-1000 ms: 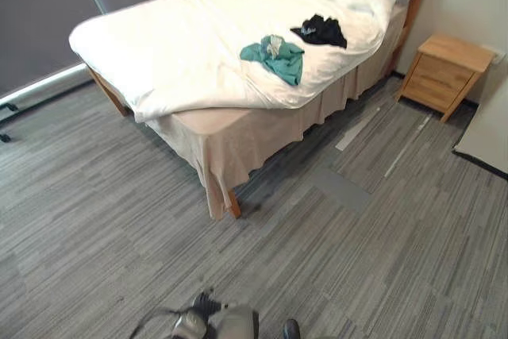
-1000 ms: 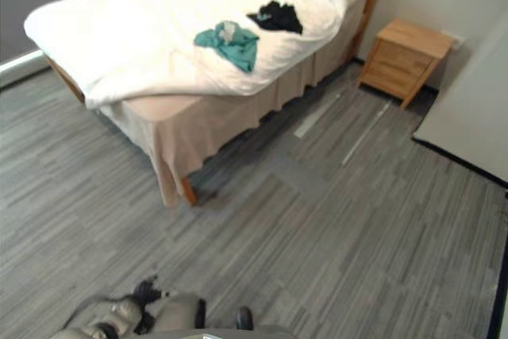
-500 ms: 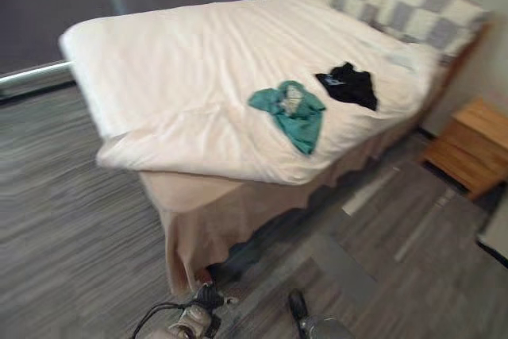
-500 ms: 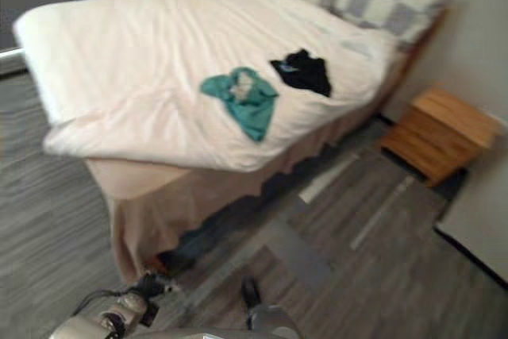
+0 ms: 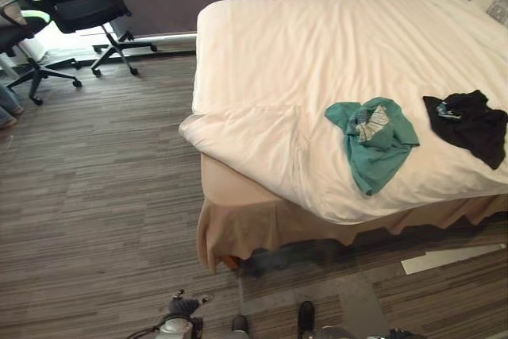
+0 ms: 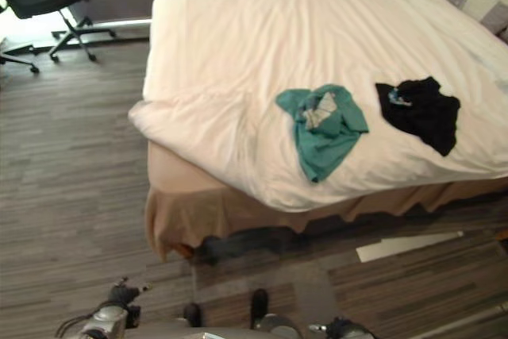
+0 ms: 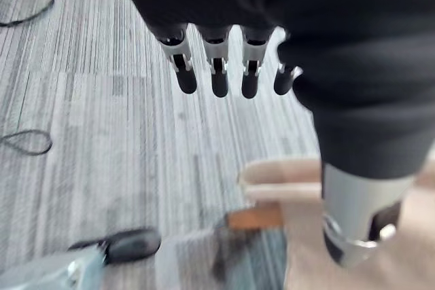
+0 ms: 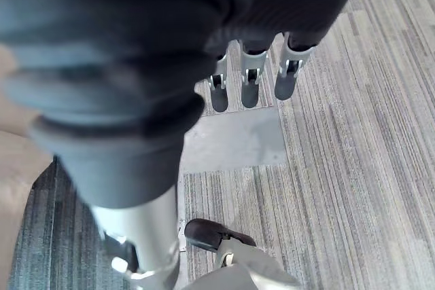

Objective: Tidy up the quilt and then pick up the clothes from the bed and put them into the laundry hamper.

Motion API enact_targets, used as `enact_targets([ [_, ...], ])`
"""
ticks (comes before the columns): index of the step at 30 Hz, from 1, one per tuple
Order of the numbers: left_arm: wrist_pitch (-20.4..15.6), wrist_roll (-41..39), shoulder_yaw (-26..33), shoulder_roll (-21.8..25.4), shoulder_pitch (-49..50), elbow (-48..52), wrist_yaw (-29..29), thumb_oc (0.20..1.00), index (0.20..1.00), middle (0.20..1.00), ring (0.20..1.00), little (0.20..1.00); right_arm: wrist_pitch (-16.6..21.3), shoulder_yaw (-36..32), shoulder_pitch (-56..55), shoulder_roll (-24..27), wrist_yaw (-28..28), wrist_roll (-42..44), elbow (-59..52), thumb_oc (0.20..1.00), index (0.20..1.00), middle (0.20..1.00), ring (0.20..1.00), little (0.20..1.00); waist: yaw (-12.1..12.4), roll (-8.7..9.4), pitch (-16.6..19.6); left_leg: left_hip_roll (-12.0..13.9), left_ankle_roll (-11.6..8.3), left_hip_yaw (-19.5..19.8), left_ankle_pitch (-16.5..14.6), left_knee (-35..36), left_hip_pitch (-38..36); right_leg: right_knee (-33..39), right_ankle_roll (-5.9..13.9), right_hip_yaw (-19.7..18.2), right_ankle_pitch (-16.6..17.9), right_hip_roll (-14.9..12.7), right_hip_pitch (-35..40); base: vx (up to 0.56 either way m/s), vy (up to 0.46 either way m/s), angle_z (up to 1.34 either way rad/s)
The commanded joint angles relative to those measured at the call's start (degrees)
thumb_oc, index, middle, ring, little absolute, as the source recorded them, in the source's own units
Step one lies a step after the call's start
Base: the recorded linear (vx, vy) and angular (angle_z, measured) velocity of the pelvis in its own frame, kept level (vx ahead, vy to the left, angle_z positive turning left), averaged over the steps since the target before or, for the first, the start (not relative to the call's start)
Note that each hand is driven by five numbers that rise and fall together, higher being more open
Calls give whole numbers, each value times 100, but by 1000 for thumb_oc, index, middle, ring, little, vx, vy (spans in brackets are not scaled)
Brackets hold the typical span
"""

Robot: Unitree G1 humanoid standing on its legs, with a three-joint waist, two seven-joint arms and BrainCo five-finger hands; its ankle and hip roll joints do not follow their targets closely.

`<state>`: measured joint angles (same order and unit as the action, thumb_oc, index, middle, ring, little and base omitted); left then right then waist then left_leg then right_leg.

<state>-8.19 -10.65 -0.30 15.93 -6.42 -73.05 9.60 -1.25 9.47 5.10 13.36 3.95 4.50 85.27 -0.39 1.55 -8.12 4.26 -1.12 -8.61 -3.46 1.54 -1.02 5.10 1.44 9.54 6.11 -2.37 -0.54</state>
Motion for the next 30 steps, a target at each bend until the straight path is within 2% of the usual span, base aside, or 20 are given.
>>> enact_targets([
  [1, -696, -278, 361, 749, -58, 1547, 750, 1000, 1000, 1000, 1000, 1000, -3, -95, -287, -187, 40, 41, 515, 1000, 1000, 1000, 1000, 1000, 38, -44, 259, -134, -155, 333, 722, 346, -101, -10, 201, -206, 14, -250, 243, 67, -9, 65],
  [2, -709, 287, 317, 1177, -35, 2580, 890, 1000, 1000, 1000, 1000, 1000, 37, -11, -469, -291, 7, -78, 422, 1000, 1000, 1000, 1000, 1000, 35, -42, 287, -113, -180, 342, 696, 346, -138, -10, 201, -190, -22, -227, 290, 77, -1, 54],
  [3, -689, 646, 224, 1456, -91, 3186, 874, 1000, 1000, 1000, 1000, 1000, 40, 6, -537, -288, -5, -119, 363, 1000, 1000, 1000, 1000, 1000, 14, -44, 277, -90, -194, 305, 666, 346, -194, -10, 211, -212, -43, -218, 341, 87, 6, 31],
  [7, -610, 1114, -10, 1819, -355, 3826, 786, 1000, 1000, 1000, 1000, 1000, 39, 65, -570, -251, -41, -195, 244, 1000, 1000, 1000, 1000, 1000, -43, -51, 287, -71, -202, 246, 648, 346, -206, -10, 214, -292, -23, -201, 318, 23, 17, -14],
  [8, -528, 1489, -453, 2066, -949, 4523, 630, 1000, 1000, 1000, 1000, 1000, 23, 150, -559, -183, -47, -267, 131, 1000, 1000, 1000, 1000, 1000, -155, -75, 261, -55, -199, 203, 596, 346, -240, -10, 232, -348, -12, -188, 311, 2, 32, -16],
  [10, -458, 1523, -572, 2035, -1094, 4824, 553, 1000, 1000, 1000, 1000, 1000, 0, 165, -528, -163, -40, -307, 121, 1000, 1000, 1000, 1000, 1000, -172, -79, 259, -56, -192, 179, 595, 346, -225, -10, 240, -383, 10, -186, 273, 0, 36, -4],
  [11, -302, 1947, -1432, 2083, -1952, 5007, 190, 1000, 1000, 1000, 1000, 1000, 32, 390, -467, -107, -76, -458, -81, 1000, 1000, 1000, 1000, 1000, -390, -119, 215, -51, -170, 53, 509, 346, -234, -10, 292, -517, 60, -179, 205, -32, 41, -7],
  [12, -281, 2077, -1735, 2038, -2360, 4813, 227, 1000, 1000, 1000, 1000, 1000, 61, 442, -432, -95, -107, -443, -173, 1000, 1000, 1000, 1000, 1000, -450, -122, 196, -52, -162, -4, 512, 346, -184, -10, 308, -596, 108, -168, 106, -82, 64, -11],
  [14, 1, 2494, -2494, 1800, -3663, 4191, 378, 1000, 1000, 1000, 1000, 1000, 135, 640, -276, -34, -101, -322, -460, 1000, 1000, 1000, 1000, 1000, -698, -149, 27, -60, -126, -154, 522, 346, 34, -10, 372, -830, 283, -133, -290, -176, 44, -21],
  [15, -6, 2493, -2510, 1791, -3690, 4167, 385, 1000, 1000, 1000, 1000, 1000, 133, 628, -269, -37, -101, -321, -460, 1000, 1000, 1000, 1000, 1000, -683, -148, 30, -60, -125, -159, 523, 346, 45, -10, 372, -836, 286, -132, -304, -163, 27, -55],
  [17, 148, 2732, -2903, 1558, -4534, 3417, 510, 1000, 1000, 1000, 1000, 1000, 177, 782, -162, -15, -139, -267, -576, 1000, 1000, 1000, 1000, 1000, -813, -139, -70, -75, -101, -245, 558, 346, 255, -14, 392, -970, 402, -100, -582, -137, 27, -62],
  [19, 501, 2975, -3264, 1227, -5483, 2234, 486, 1000, 1000, 1000, 1000, 1000, 186, 886, -71, -19, -166, -150, -595, 1000, 1000, 1000, 1000, 1000, -928, -119, -169, -83, -70, -345, 622, 346, 530, -122, 403, -1109, 489, -65, -970, -161, 19, -52],
  [21, 495, 2972, -3273, 1219, -5500, 2216, 491, 1000, 1000, 1000, 1000, 1000, 186, 879, -67, -21, -167, -149, -595, 1000, 1000, 1000, 1000, 1000, -917, -118, -162, -83, -70, -350, 624, 346, 543, -130, 403, -1115, 488, -64, -989, -67, 6, -51],
  [23, 775, 3058, -3401, 771, -6065, 978, 318, 1000, 1000, 1000, 1000, 1000, 180, 934, -3, -18, -165, -62, -540, 1000, 1000, 1000, 1000, 1000, -961, -105, -270, -89, -39, -385, 686, 346, 716, -196, 391, -1178, 521, -52, -1237, -95, 9, -22],
  [24, 914, 3351, -3511, 594, -6238, 320, 241, 1000, 1000, 1000, 1000, 1000, 204, 961, 10, -24, -178, 10, -503, 1000, 1000, 1000, 1000, 1000, -987, -78, -346, -84, -29, -415, 694, 346, 738, -214, 383, -1194, 517, -53, -1284, -66, 0, -8],
  [29, 1033, 3569, -3563, 519, -6234, 9, 256, 1000, 1000, 1000, 1000, 1000, 212, 958, 20, -35, -184, 59, -482, 1000, 1000, 1000, 1000, 1000, -999, -59, -353, -82, -29, -428, 712, 346, 775, -226, 375, -1201, 531, -57, -1348, -16, -1, -9],
  [30, 1498, 3749, -3187, 400, -5897, -852, 523, 1000, 1000, 1000, 1000, 1000, 292, 934, -57, -62, -152, 217, -476, 1000, 1000, 1000, 1000, 1000, -1001, 14, -387, -83, -34, -442, 711, 346, 743, -207, 351, -1192, 525, -69, -1307, -15, -28, 5],
])
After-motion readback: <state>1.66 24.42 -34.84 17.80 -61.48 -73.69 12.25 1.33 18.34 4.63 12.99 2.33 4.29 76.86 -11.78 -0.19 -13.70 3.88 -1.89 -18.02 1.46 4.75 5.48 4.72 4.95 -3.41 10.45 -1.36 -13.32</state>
